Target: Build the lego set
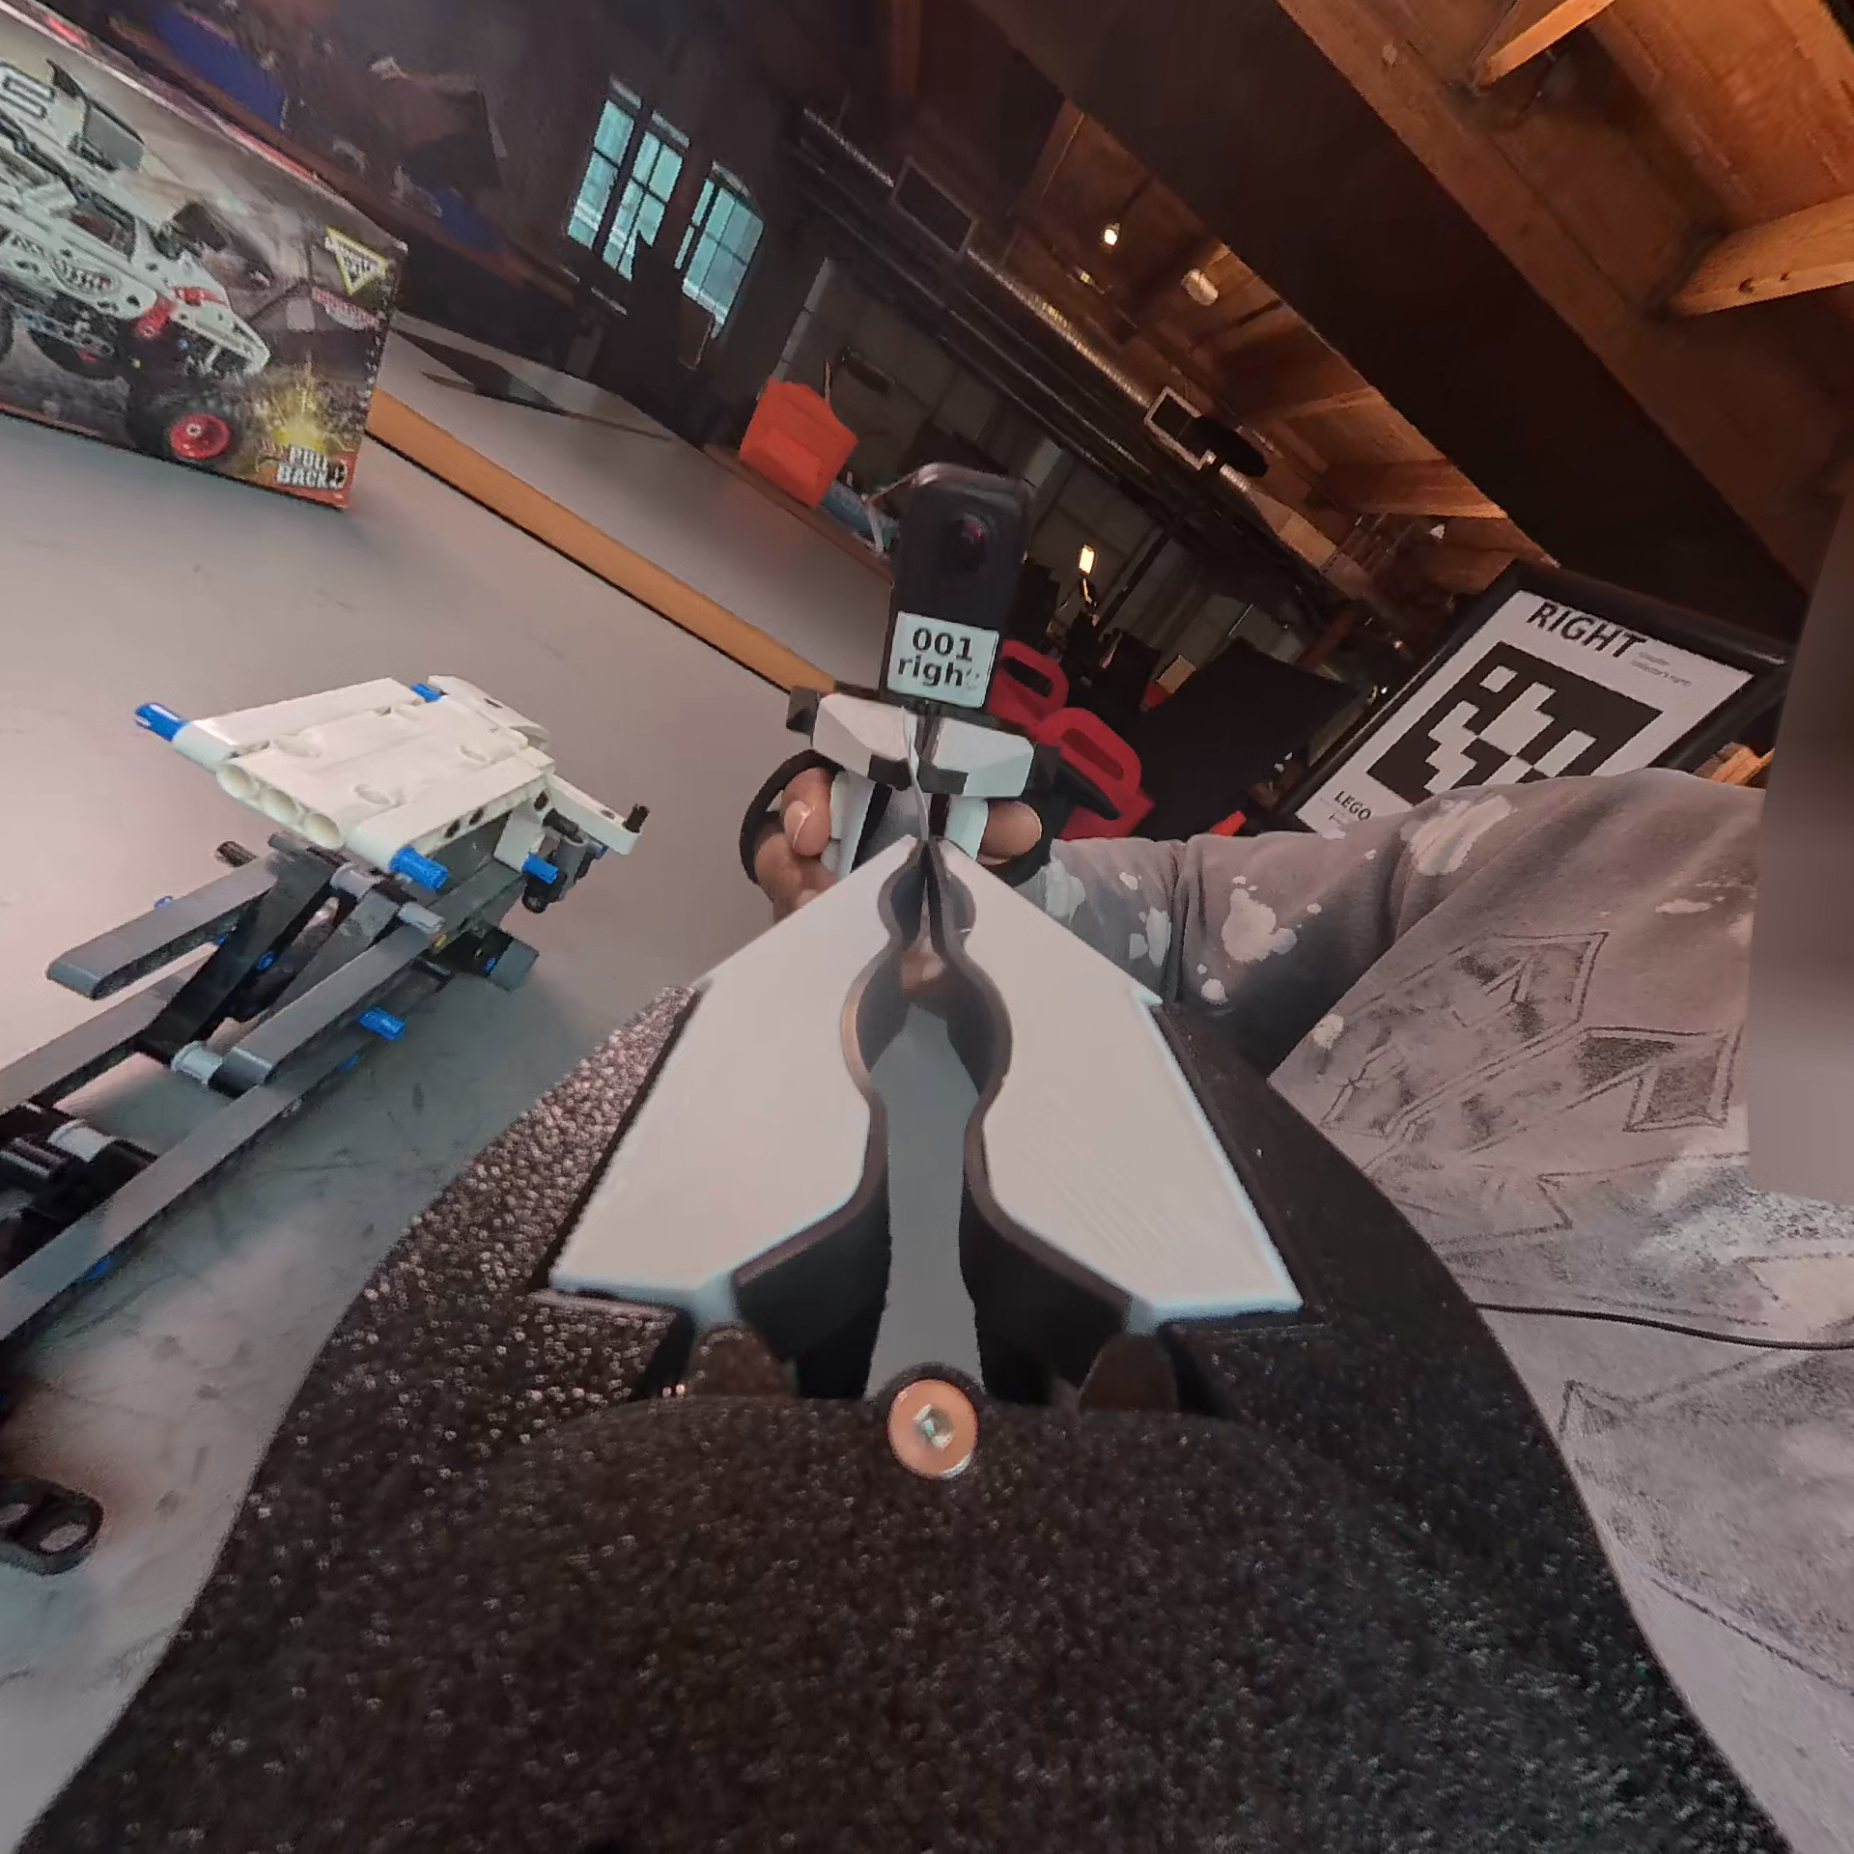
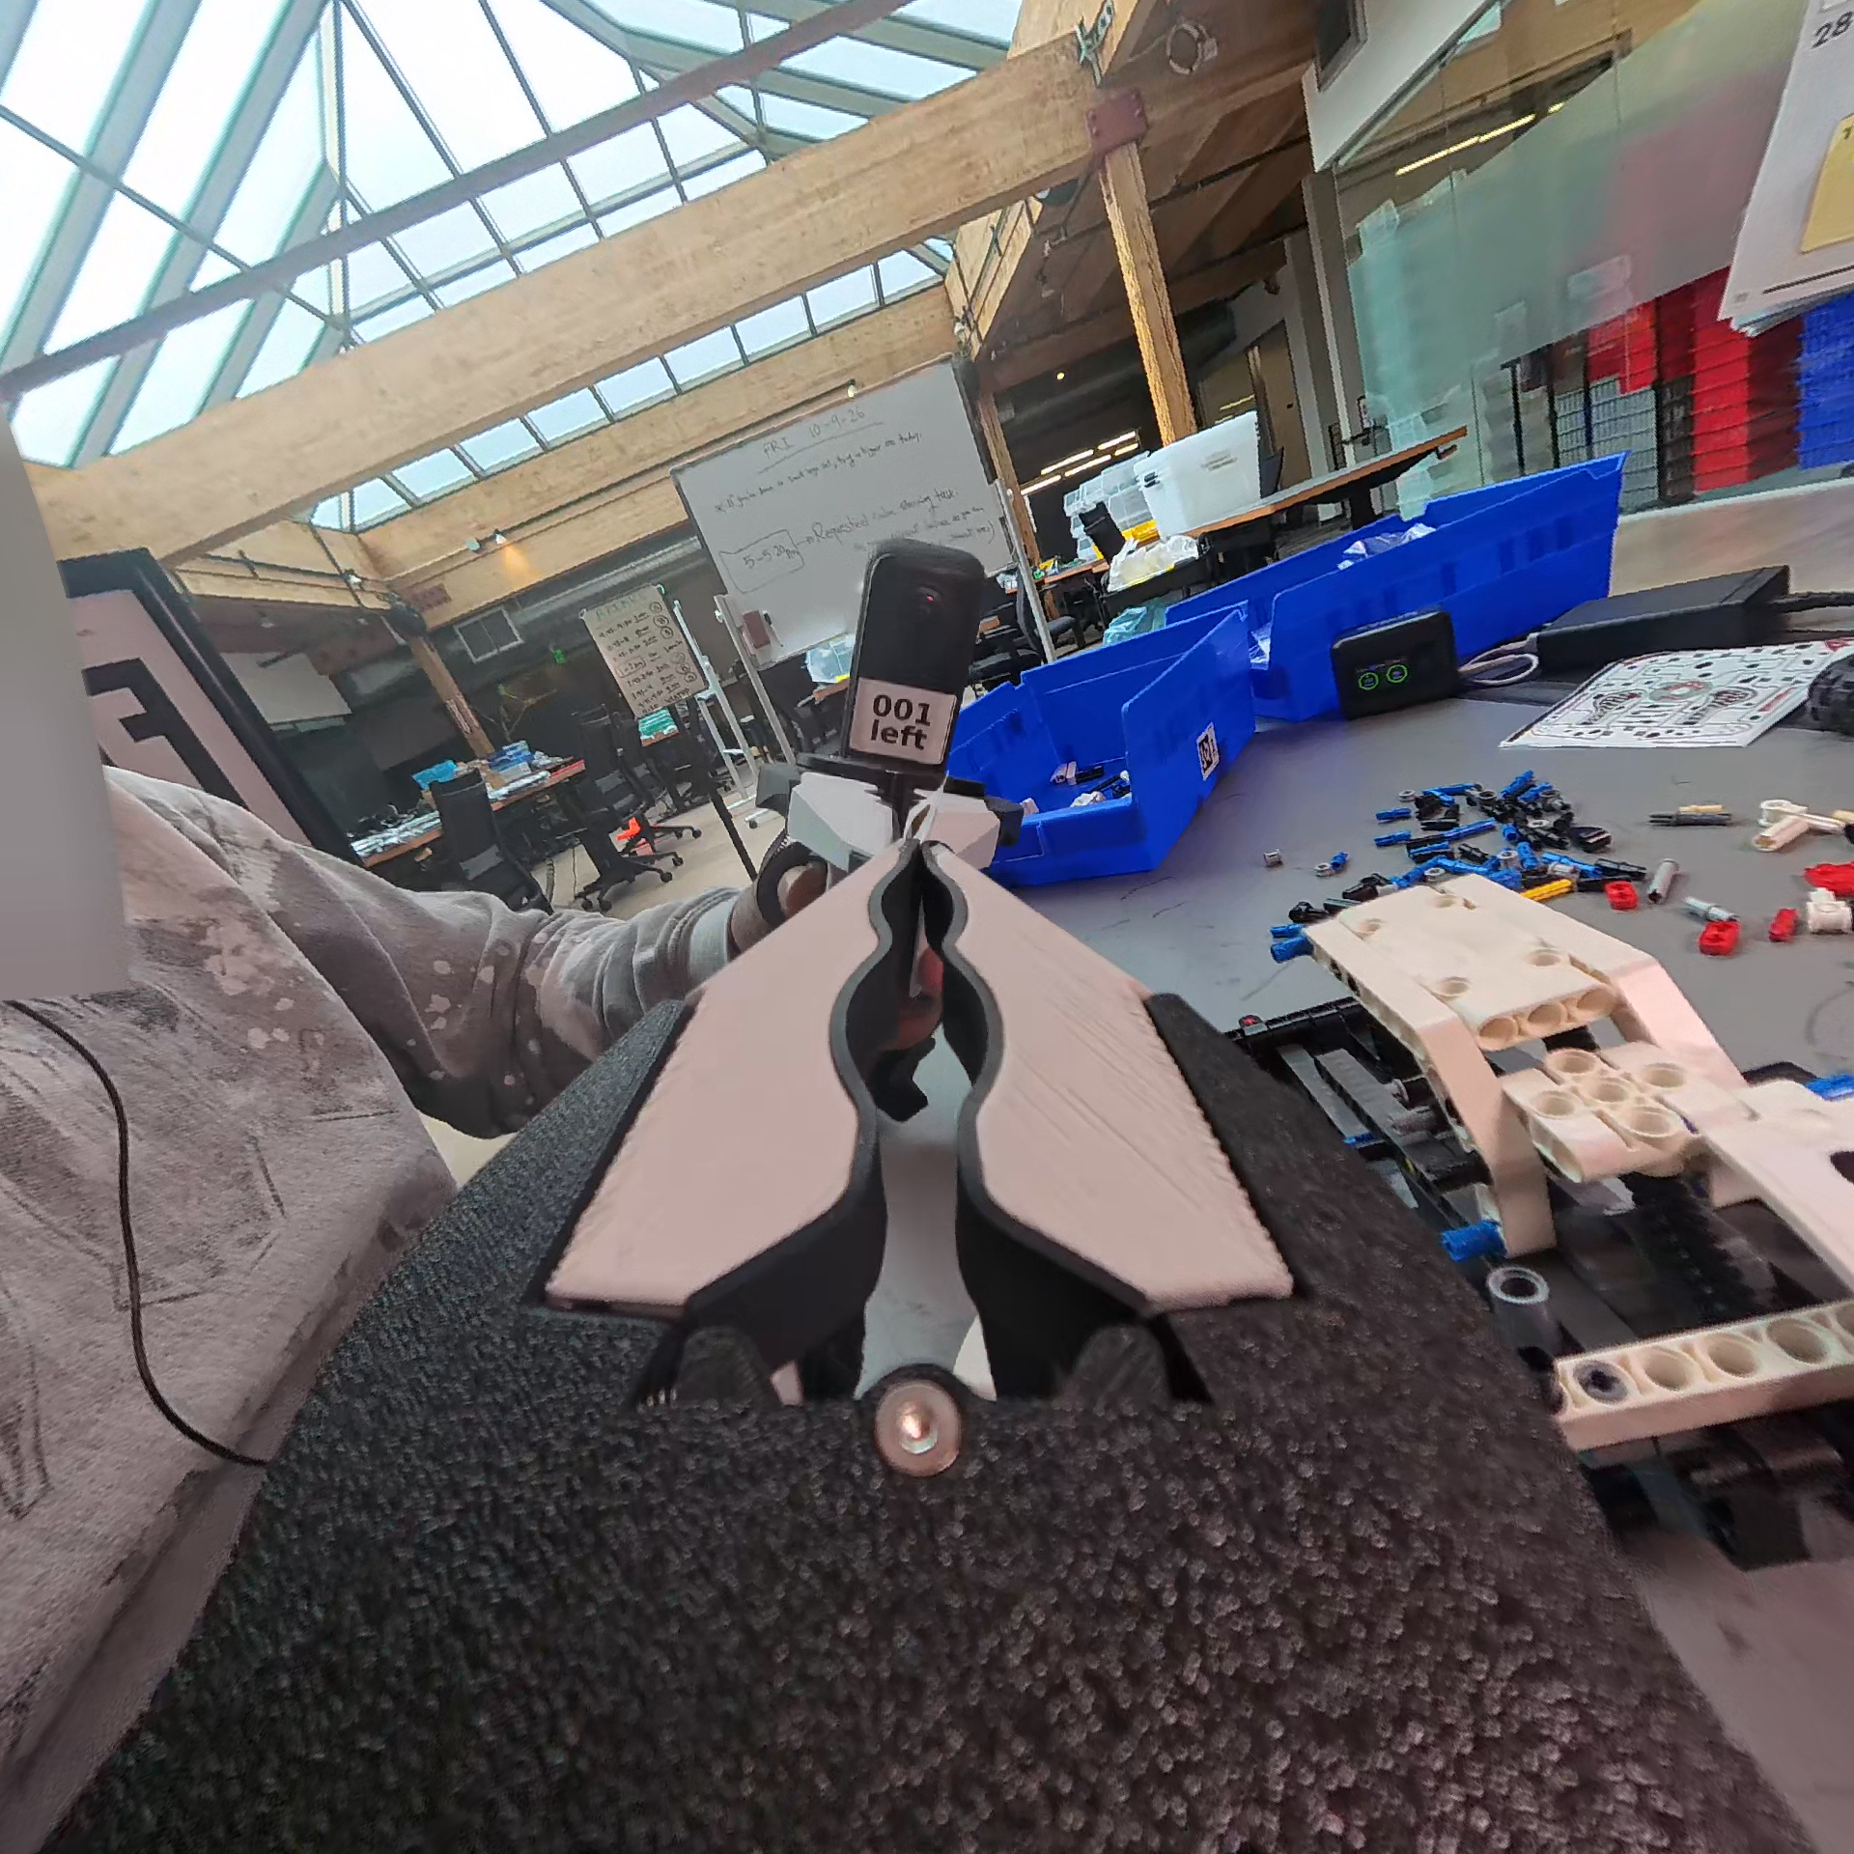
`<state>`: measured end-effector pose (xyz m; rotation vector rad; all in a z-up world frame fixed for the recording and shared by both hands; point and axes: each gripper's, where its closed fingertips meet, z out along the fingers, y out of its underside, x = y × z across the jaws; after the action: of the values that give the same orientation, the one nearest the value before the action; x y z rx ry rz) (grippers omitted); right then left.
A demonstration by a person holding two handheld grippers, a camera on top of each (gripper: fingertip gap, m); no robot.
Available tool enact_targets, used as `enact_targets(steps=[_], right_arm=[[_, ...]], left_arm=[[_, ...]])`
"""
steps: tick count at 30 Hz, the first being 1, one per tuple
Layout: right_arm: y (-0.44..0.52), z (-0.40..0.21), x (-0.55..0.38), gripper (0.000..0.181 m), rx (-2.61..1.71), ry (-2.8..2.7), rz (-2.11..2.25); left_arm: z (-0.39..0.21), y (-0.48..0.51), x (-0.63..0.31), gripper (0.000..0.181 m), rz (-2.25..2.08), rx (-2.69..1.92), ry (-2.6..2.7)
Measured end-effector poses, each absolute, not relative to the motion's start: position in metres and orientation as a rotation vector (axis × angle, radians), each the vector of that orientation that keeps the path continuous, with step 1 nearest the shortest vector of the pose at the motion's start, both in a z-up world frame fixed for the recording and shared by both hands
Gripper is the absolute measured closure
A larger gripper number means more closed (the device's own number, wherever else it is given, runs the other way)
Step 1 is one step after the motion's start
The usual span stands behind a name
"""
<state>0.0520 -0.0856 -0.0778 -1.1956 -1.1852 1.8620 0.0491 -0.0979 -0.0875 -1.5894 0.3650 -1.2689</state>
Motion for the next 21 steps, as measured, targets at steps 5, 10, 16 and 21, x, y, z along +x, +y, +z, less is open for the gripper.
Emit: enact_targets(steps=[5, 10, 16, 21], right_arm=[[-0.102, -0.095, 0.058, 0.17, -1.179, -1.514, 1.75], [-0.104, -0.113, 0.07, 0.165, -1.216, -1.715, 1.684], [-0.116, -0.126, 0.076, 0.168, -1.229, -1.827, 1.682], [-0.116, -0.133, 0.074, 0.176, -1.243, -1.848, 1.654]], left_arm=[[-0.108, -0.108, 0.051, 0.181, -1.239, -1.774, 0.515], [-0.13, -0.123, 0.064, 0.181, -1.205, -1.893, 0.675], [-0.147, -0.128, 0.073, 0.181, -1.215, -1.965, 0.732], [-0.152, -0.128, 0.072, 0.181, -1.226, -1.98, 0.732]])
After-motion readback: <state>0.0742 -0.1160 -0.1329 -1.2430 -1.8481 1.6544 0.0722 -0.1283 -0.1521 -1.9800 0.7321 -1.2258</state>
